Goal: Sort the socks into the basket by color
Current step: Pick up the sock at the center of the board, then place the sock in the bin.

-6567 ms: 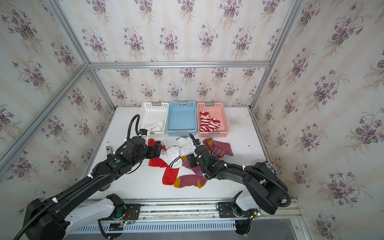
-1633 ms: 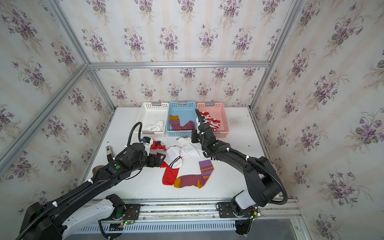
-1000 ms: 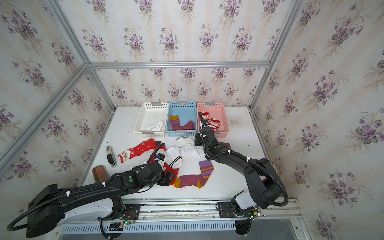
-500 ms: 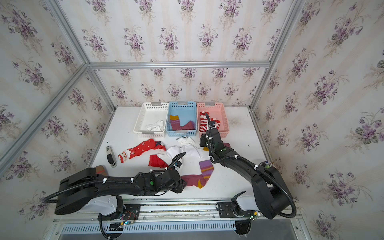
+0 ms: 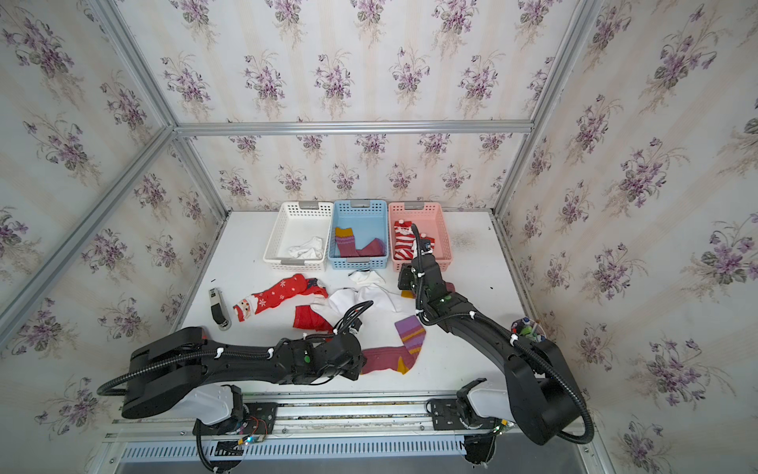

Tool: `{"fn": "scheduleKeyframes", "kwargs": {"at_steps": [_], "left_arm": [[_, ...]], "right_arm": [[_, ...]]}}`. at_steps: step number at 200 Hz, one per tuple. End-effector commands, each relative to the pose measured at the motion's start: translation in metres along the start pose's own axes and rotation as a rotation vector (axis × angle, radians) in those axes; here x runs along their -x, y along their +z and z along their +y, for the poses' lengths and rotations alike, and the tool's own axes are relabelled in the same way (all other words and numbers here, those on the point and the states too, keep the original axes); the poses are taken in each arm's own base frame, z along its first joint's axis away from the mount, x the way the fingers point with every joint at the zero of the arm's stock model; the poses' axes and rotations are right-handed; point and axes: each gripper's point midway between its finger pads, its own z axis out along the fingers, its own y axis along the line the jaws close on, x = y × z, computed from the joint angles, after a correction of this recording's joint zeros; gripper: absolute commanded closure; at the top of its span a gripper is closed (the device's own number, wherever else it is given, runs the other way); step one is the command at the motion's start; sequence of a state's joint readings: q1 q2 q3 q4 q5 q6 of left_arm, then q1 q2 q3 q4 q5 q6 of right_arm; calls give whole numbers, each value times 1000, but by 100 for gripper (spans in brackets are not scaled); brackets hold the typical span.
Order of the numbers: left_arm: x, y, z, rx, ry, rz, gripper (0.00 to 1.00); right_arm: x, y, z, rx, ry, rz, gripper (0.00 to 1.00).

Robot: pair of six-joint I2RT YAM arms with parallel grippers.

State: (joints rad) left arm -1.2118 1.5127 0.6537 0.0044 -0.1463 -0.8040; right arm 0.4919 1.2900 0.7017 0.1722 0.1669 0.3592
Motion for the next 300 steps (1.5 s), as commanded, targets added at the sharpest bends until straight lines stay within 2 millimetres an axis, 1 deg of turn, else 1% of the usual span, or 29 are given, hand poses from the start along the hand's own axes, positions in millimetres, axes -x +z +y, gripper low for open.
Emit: {"fn": "scheduleKeyframes", "kwargs": {"at_steps": [1, 28, 58, 77, 101, 133, 169, 187, 204, 215, 217, 219, 253, 300], "left_arm": [[5, 0, 0, 10, 0, -20, 77], [8, 0, -4, 3, 6, -22, 84], [20, -6, -11, 14, 57, -37, 85], [34, -15, -14, 38, 99, -57, 87], [51, -28, -25, 30, 148, -83, 89], [75, -39, -36, 10, 171, -112, 91], [103, -53, -43, 2, 181, -152, 95], [118, -67, -49, -10, 189, -170, 96], [133, -85, -53, -10, 204, -206, 96], [140, -91, -53, -1, 215, -215, 96], [145, -100, -54, -12, 213, -236, 95], [147, -105, -55, -16, 212, -246, 96], [173, -140, -54, -31, 215, -313, 96], [196, -178, -47, -33, 211, -392, 96]], "right_arm": [[3, -2, -2, -5, 3, -12, 76], [2, -5, -1, 3, 7, -16, 76], [1, -7, -4, 1, 10, -17, 75], [0, -9, -7, 0, 15, -18, 75], [-1, -11, -12, -1, 23, -20, 75], [-4, -13, -14, 4, 27, -20, 75], [-6, -18, -17, -1, 27, -25, 74], [-6, -20, -20, -8, 26, -27, 74], [-6, -22, -21, -9, 27, -33, 74], [-5, -23, -22, -10, 30, -37, 74], [-5, -23, -22, -9, 30, -39, 74], [-5, -23, -22, -9, 29, -38, 74], [-7, -26, -23, -7, 30, -39, 74], [-7, -27, -22, 3, 27, -42, 73]]}}
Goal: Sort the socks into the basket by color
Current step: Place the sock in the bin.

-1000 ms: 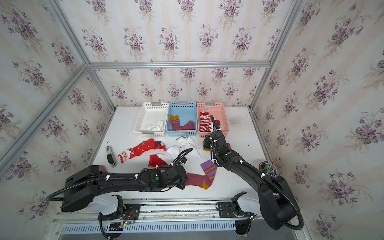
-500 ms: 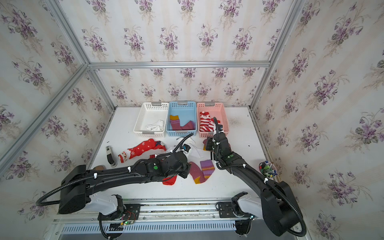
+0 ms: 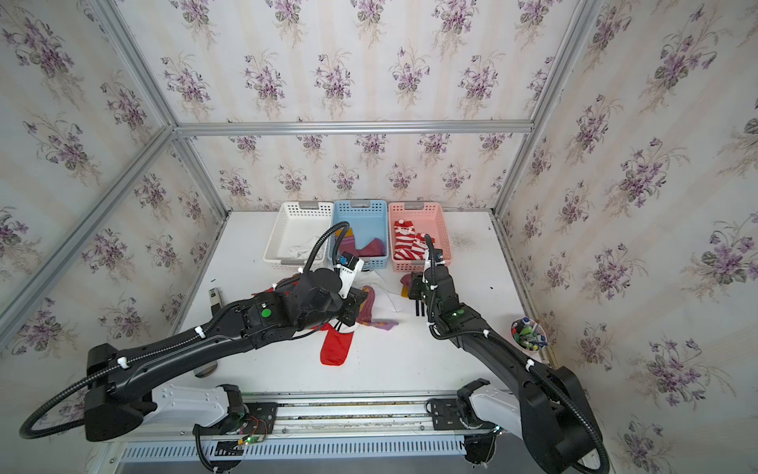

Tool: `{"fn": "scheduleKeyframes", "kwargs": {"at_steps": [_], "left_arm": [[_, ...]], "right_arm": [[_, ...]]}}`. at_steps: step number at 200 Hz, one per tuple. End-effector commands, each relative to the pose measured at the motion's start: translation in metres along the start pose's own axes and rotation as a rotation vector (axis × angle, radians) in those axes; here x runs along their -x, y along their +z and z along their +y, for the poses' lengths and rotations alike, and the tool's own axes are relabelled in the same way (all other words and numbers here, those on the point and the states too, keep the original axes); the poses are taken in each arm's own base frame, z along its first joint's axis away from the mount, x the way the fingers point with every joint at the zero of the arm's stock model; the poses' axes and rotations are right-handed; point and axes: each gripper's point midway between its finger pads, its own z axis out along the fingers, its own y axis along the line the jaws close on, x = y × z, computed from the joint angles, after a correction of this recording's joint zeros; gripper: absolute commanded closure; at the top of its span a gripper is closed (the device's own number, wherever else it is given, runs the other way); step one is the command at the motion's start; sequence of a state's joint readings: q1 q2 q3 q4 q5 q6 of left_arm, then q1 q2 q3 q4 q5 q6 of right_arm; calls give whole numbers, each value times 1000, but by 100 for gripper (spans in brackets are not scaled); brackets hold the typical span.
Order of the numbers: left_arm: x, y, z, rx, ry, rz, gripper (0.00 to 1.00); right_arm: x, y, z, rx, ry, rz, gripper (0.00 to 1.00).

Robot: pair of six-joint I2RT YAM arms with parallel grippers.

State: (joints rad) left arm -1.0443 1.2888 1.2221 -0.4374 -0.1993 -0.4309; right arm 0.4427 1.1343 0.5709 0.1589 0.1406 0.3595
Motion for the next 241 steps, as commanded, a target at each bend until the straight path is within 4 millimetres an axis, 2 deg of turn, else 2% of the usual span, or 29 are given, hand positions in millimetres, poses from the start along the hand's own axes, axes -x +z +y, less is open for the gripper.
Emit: {"fn": "scheduleKeyframes", "kwargs": {"at_steps": [1, 77, 113, 157, 164, 168, 201, 241], "left_arm": [[12, -11, 6, 13, 20, -25, 96], [76, -39, 20, 16, 21, -158, 96], [113, -40, 27, 5, 14, -219, 97], [148, -31, 43, 55, 25, -278, 97], [156, -35, 47, 65, 26, -299, 97], [154, -21, 51, 78, 29, -277, 97], [183, -1, 81, 144, 37, -327, 97], [217, 25, 118, 129, -21, -370, 97]], "right_arm": [[7, -1, 3, 16, 2, -28, 73], [6, -1, 4, 21, -2, -26, 73], [7, -2, 4, 24, 0, -29, 73], [6, -2, 9, 55, 21, -26, 73], [5, -1, 10, 58, 22, -21, 73], [5, -1, 10, 61, 23, -20, 73], [3, -3, 16, 94, 40, -13, 73], [0, -7, 15, 102, 48, -10, 73]]}}
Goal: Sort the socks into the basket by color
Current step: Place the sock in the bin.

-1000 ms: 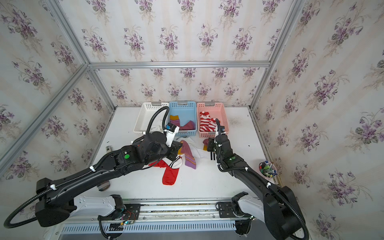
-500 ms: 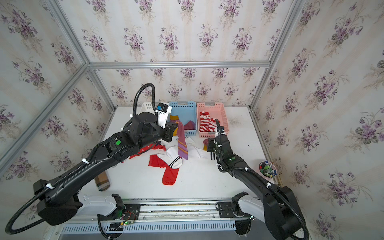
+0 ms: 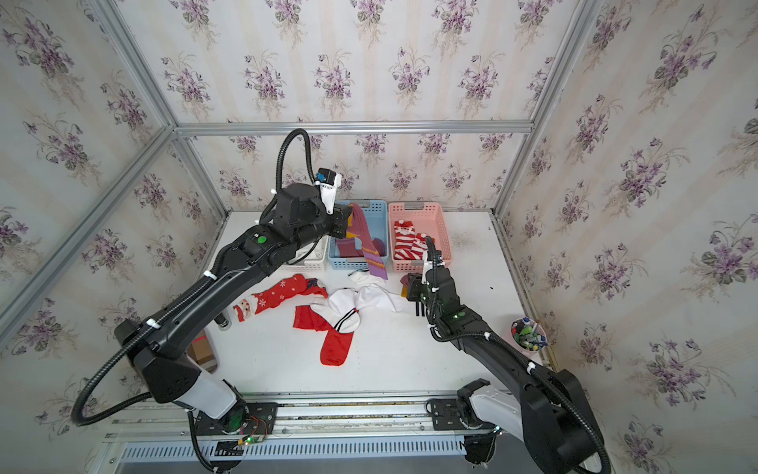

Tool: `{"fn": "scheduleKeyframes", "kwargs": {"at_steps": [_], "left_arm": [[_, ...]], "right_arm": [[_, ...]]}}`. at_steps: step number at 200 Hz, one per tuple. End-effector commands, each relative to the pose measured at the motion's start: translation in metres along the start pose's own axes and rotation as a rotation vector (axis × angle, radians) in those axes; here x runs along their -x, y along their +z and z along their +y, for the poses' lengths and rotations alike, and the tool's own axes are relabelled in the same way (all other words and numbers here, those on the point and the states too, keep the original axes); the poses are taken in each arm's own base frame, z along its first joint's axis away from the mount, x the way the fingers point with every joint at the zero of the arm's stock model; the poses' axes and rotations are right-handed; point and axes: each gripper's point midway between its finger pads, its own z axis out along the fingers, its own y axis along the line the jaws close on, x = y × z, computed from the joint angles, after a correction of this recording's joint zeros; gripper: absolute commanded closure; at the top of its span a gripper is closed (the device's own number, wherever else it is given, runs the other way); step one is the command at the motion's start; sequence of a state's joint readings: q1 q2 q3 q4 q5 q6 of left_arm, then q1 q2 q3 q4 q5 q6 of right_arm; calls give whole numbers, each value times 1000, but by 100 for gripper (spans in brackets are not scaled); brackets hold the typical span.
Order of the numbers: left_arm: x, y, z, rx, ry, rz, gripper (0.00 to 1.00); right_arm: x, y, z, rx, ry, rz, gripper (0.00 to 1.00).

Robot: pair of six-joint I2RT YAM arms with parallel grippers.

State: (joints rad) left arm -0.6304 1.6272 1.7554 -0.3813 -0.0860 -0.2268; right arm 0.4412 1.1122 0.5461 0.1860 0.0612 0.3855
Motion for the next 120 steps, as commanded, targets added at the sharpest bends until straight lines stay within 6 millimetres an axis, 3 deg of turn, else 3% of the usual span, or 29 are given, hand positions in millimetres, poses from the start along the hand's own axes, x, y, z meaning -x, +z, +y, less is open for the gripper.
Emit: {"fn": "scheduleKeyframes", "kwargs": {"at_steps": [1, 26, 54, 107, 120], "left_arm": [[28, 13, 5, -43, -20, -81, 97], [40, 37, 16, -67, -45, -90, 97], [37, 67, 27, -82, -65, -66, 97], [-5, 123, 58, -8, -92, 28, 96], [-20, 135, 67, 20, -96, 59, 88]], "right_arm": [[4, -4, 4, 21, 18, -20, 73], [4, -8, 3, 22, 23, -26, 73], [4, -11, 3, 26, 26, -26, 72], [2, -12, 4, 32, 30, -21, 72], [1, -11, 4, 35, 30, -17, 72]]}}
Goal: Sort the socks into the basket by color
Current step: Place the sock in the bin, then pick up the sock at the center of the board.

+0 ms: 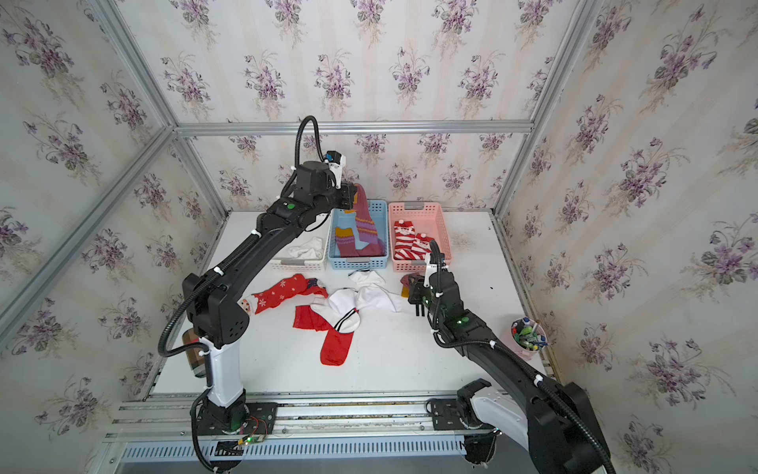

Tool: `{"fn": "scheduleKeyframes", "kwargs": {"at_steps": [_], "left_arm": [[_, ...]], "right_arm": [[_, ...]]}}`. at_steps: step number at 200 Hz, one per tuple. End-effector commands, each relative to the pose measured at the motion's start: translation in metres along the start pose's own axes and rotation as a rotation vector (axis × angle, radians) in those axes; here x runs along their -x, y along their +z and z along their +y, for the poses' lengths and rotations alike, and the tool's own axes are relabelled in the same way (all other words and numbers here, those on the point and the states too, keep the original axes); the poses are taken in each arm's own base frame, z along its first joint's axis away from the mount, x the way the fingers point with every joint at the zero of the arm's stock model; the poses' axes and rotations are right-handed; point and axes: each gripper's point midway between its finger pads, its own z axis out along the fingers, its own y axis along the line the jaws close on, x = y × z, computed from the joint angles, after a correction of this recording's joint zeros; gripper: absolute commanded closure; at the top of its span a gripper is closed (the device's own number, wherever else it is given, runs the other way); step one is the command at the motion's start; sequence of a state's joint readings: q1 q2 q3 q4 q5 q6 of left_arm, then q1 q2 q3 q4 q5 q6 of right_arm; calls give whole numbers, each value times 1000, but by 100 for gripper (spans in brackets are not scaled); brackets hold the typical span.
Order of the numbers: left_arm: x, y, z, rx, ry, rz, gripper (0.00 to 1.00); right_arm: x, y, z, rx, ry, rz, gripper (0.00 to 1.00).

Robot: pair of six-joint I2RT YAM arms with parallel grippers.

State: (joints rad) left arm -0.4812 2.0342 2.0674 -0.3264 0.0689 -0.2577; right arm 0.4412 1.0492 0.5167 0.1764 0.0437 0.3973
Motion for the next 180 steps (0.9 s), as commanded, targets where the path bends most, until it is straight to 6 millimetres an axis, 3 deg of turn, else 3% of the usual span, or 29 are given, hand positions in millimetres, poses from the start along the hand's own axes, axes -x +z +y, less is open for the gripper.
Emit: {"fn": "scheduleKeyframes", "kwargs": {"at_steps": [1, 18, 35, 77, 127, 180], "left_arm": [[-10, 15, 12, 30, -14, 20, 88], [-28, 29, 27, 60, -37, 69, 79], [-42, 38, 37, 77, -61, 101, 61], [-53, 36, 41, 83, -71, 134, 56], [-56, -13, 34, 97, -65, 125, 53], [-100, -77, 29, 133, -69, 175, 51]], "right_arm": [[1, 0, 2, 9, 16, -3, 72], [0, 1, 2, 10, 17, 3, 72], [-1, 2, 2, 8, 16, 5, 71], [-2, 3, 0, 0, 16, 8, 70], [-6, 9, -4, -21, 16, 22, 69], [-11, 17, -10, -53, 1, 42, 69]]}}
